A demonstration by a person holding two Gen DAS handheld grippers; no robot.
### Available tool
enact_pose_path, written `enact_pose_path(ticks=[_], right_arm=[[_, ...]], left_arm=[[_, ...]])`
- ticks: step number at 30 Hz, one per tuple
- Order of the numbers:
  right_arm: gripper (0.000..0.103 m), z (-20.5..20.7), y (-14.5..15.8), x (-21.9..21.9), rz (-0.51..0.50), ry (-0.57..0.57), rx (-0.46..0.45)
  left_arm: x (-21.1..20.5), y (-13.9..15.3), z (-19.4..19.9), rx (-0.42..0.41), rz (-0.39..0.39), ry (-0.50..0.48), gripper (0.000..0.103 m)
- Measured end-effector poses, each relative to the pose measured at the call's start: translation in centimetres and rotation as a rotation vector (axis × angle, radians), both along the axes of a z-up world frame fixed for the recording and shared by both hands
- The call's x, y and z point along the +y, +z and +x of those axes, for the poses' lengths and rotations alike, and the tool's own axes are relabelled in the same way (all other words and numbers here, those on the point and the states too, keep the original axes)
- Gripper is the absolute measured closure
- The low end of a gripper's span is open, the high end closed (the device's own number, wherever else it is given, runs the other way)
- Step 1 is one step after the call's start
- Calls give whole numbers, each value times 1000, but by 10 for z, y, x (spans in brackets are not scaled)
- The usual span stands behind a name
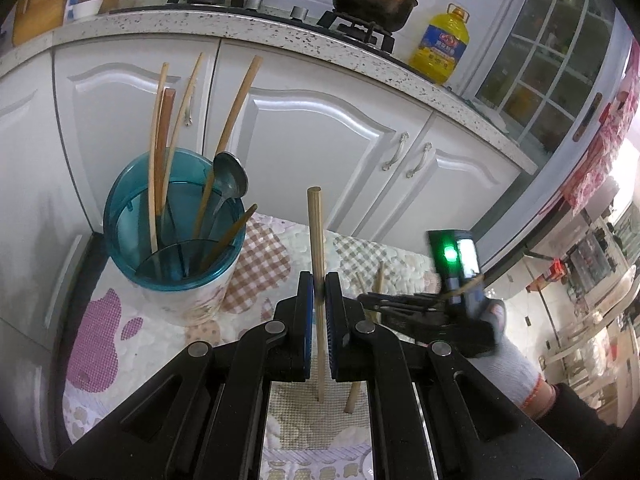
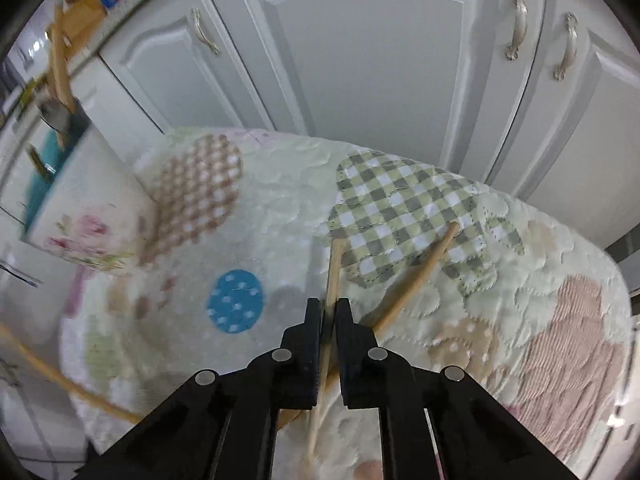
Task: Organize utensils
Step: 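Lift both held chopsticks off the quilt and carry them above the holder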
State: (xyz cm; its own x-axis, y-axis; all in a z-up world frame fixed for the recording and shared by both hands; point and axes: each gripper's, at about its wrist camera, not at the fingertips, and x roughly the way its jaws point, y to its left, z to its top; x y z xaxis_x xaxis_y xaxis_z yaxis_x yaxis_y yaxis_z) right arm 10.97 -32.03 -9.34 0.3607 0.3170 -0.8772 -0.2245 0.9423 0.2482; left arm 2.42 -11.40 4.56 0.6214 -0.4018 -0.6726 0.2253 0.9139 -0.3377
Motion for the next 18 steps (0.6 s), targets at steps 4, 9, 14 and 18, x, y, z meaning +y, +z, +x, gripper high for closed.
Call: enact_pose_path(ticks=[4,9,14,18], right_arm=[[98,-17,37,-9,79,2,-65],[98,-40,94,-16,153,22,-191],[98,-54,136,-8,193,46,-278],[98,-59,167,4,212,81,-335]], left_arm=[[2,8,-2,-21,-12,5,99],[12,29,-8,-66,-24,15,99],[26,53,-13,-106,-28,37,99],[42,75,-16,-144,-32,56,99]])
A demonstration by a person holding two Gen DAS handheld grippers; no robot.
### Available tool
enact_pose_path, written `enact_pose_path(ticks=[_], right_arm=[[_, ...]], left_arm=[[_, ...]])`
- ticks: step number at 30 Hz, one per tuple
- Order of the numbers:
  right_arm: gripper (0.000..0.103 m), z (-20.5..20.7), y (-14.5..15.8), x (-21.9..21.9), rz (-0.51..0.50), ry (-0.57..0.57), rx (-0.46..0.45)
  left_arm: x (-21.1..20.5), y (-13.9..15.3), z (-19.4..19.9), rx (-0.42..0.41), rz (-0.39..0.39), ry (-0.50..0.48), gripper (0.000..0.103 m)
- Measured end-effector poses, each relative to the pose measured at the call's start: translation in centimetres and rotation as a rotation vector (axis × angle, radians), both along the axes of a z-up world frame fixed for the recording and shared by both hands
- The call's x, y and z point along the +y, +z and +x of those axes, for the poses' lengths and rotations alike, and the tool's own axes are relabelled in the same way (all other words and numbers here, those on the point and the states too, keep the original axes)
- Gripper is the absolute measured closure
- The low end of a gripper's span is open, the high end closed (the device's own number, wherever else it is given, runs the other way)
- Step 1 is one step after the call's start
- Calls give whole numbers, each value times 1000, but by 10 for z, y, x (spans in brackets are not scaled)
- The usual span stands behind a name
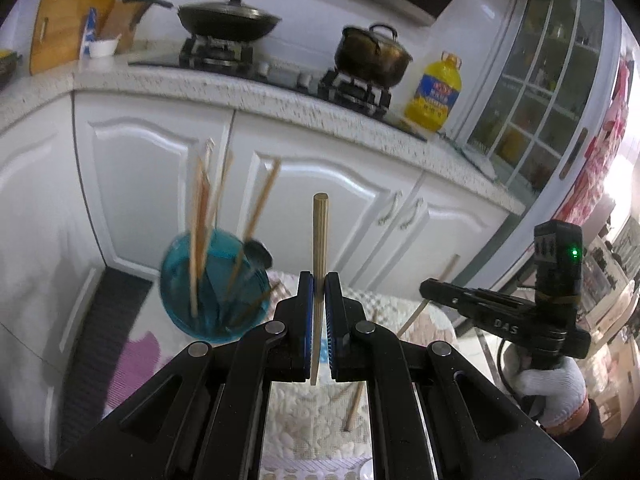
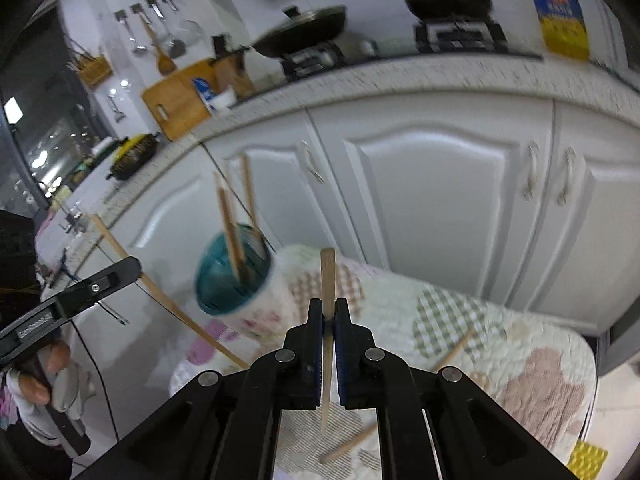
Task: Organize utensils
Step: 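Lift both held chopsticks off the quilt and carry them above the holder, then lower both chopsticks into the holder and open both grippers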
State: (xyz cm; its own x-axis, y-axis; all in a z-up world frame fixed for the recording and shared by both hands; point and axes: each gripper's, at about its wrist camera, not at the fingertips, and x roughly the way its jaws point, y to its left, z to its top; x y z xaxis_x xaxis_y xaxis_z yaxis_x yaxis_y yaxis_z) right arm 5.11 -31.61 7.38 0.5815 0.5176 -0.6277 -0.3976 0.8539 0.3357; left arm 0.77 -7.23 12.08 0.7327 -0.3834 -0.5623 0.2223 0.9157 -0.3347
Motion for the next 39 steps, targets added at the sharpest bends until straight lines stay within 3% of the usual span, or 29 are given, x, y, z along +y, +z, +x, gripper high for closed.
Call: enact_pose_path(ticks=[11,19,30,39], right_arm=[[98,4,89,47,47,96,-156],[98,27,114,93,49,123,-207],[98,73,75,157,-92,123,-217],[98,97,10,175,-141,160,-79]], left_arm=[[47,59,1,-117,20,92,99],[71,62,23,-140,82,179,99],[89,23,62,-76,73,229,99],[87,-8,71,-2,49,204,99]])
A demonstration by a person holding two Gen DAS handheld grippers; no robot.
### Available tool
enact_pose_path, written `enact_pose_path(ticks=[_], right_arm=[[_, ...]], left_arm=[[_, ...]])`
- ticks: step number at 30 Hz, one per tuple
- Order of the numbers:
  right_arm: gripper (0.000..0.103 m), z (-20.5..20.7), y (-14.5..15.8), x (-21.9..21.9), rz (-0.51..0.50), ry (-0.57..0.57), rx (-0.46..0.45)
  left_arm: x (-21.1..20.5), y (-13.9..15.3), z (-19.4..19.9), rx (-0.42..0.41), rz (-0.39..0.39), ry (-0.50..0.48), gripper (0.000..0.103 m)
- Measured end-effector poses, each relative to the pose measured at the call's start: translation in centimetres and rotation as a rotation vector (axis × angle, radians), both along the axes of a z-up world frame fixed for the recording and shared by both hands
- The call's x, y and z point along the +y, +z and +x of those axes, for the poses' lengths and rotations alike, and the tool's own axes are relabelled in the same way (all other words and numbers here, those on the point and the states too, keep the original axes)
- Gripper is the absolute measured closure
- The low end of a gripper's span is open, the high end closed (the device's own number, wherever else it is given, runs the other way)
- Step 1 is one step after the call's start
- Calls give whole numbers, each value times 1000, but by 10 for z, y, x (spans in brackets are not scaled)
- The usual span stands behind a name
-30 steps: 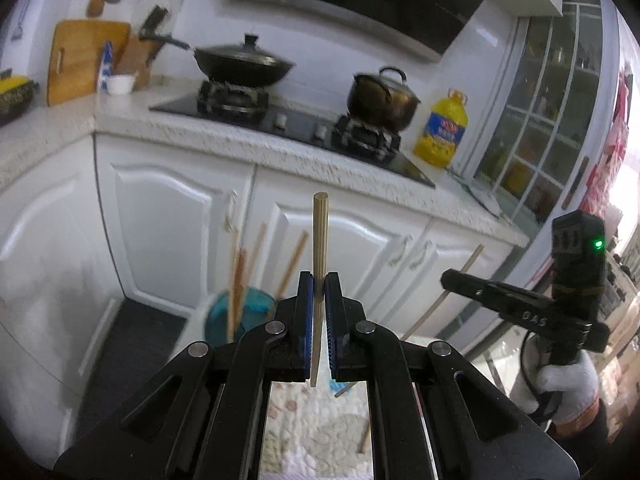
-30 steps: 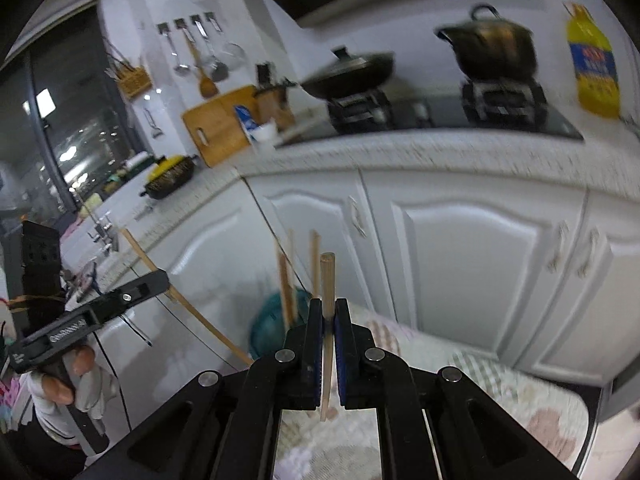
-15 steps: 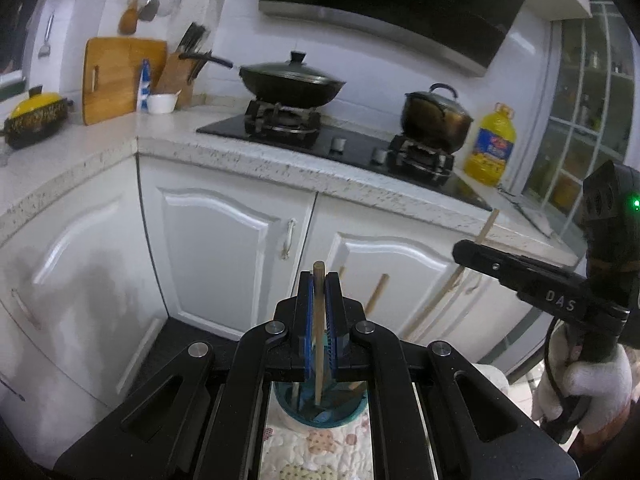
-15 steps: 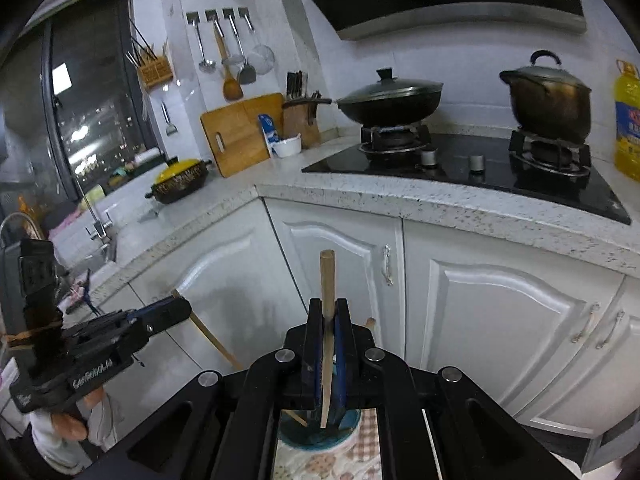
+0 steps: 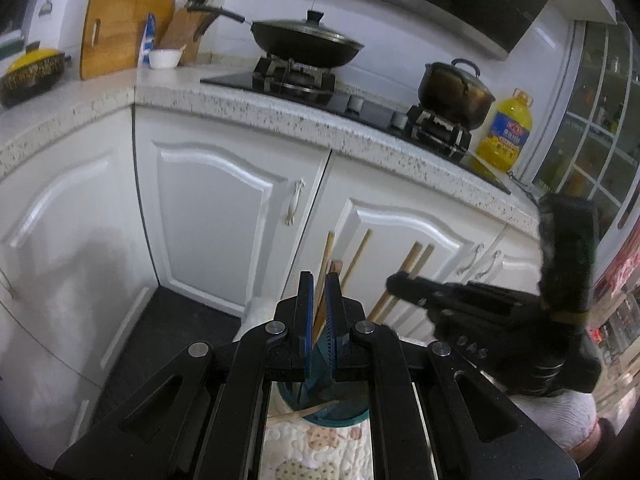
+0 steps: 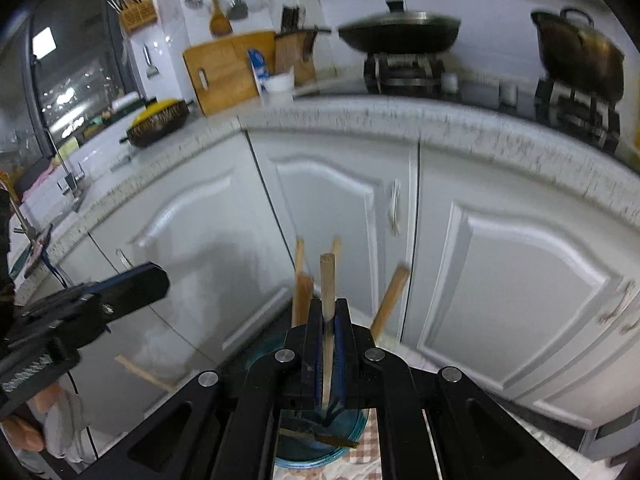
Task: Organize utensils
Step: 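Lower both chopsticks into the holder and open both grippers, then withdraw both open grippers from the holder back over the quilt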
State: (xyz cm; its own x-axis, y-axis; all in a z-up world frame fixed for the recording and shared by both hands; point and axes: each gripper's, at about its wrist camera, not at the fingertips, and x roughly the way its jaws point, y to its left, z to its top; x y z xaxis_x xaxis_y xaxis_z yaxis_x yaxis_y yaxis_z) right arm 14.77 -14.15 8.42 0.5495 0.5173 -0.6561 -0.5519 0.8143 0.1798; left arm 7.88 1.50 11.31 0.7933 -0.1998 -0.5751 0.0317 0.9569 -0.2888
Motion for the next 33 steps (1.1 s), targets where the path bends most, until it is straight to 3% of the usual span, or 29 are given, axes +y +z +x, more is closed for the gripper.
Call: enact_pose_path(ticks=[3,7,12,16,33], right_arm=[[96,4,-16,-3,-4,4,64],[78,-5,-17,-18,37,-2,76],[71,-21,-10,-33,53,-18,72],[63,-35,-7,-47,83,-40,69],[62,-83,-5,-87,89,-115,59]], left_arm=[[1,-6,0,14,-13,2,99],[2,-4,-5,14,-36,6,98],[-6,-1,-16,1,-15,12,75],[-15,-2,-22,7,2,10,72],[-66,-1,-52,-29,128,-20,71]])
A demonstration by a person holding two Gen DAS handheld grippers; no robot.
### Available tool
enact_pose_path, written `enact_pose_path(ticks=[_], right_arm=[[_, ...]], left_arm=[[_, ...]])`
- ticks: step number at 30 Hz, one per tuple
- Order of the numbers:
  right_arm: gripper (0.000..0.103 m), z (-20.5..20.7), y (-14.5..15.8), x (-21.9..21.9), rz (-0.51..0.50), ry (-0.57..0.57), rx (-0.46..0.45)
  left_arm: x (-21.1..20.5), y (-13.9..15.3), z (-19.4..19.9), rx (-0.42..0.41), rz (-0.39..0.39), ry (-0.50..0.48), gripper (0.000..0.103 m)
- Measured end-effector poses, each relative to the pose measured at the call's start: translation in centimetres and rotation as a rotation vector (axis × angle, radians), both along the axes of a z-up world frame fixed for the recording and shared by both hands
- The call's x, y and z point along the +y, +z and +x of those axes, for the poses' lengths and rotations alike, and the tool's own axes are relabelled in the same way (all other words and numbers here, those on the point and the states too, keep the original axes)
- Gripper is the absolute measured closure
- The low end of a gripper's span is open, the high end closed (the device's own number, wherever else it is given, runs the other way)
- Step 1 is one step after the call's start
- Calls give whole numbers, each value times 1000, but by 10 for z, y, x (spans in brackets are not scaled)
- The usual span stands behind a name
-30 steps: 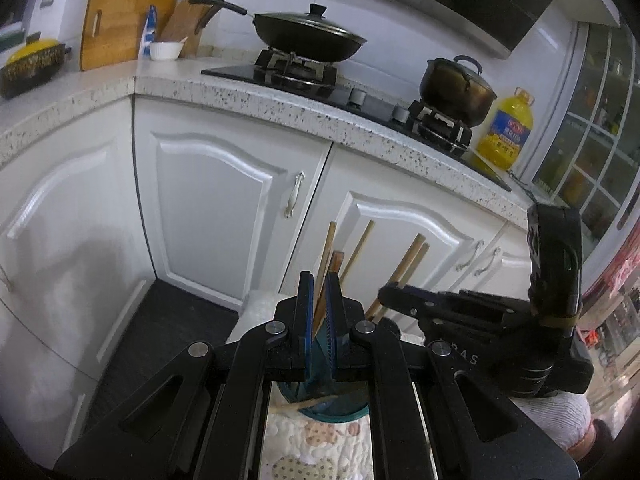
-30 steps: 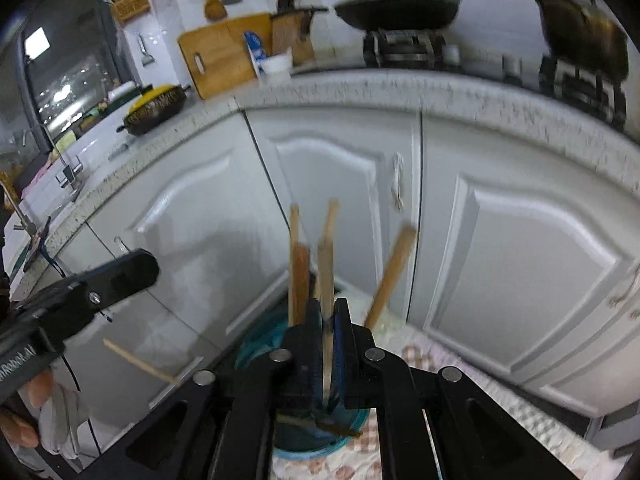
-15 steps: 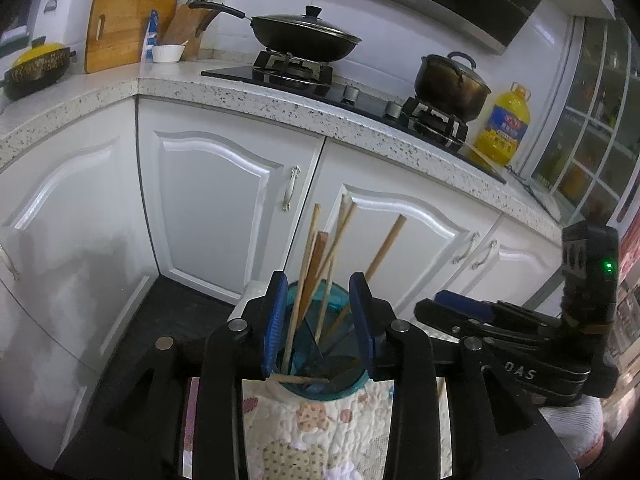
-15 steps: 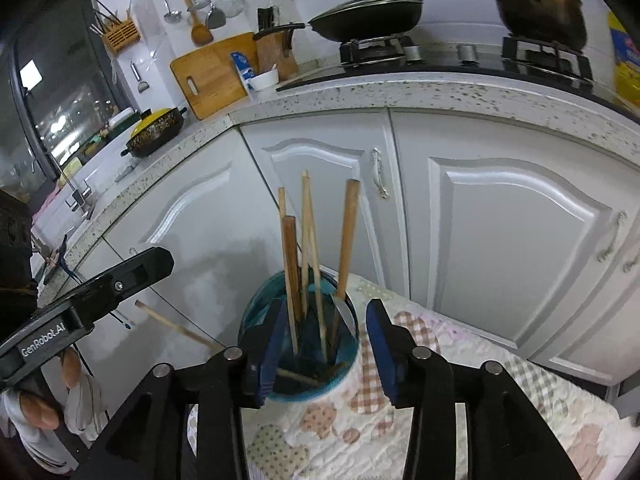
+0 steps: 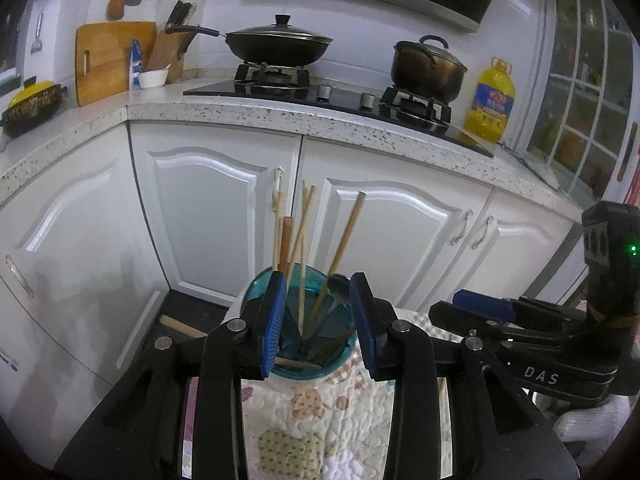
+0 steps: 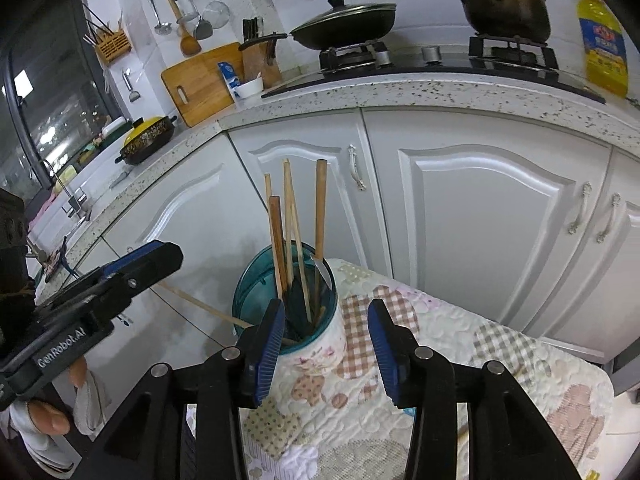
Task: Organize utensils
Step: 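Withdraw both open grippers from the holder back over the quilt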
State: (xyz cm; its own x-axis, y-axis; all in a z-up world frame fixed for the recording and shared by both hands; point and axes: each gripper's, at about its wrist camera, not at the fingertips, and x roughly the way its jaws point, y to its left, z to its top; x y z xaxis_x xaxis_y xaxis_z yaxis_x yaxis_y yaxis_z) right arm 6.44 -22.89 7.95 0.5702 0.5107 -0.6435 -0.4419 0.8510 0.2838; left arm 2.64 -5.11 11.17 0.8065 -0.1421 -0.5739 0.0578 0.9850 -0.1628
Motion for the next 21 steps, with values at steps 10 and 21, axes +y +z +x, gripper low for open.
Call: enact_pose_path(ticks=[10,21], right_arm=[[61,-18,-2,-18,-5,-39,7],[59,-37,-17,-54,-42,-88,42]], left_arm=[[-25,-4,-13,-1,28,-34,71],[-50,-25,-23,56,4,-109,69]])
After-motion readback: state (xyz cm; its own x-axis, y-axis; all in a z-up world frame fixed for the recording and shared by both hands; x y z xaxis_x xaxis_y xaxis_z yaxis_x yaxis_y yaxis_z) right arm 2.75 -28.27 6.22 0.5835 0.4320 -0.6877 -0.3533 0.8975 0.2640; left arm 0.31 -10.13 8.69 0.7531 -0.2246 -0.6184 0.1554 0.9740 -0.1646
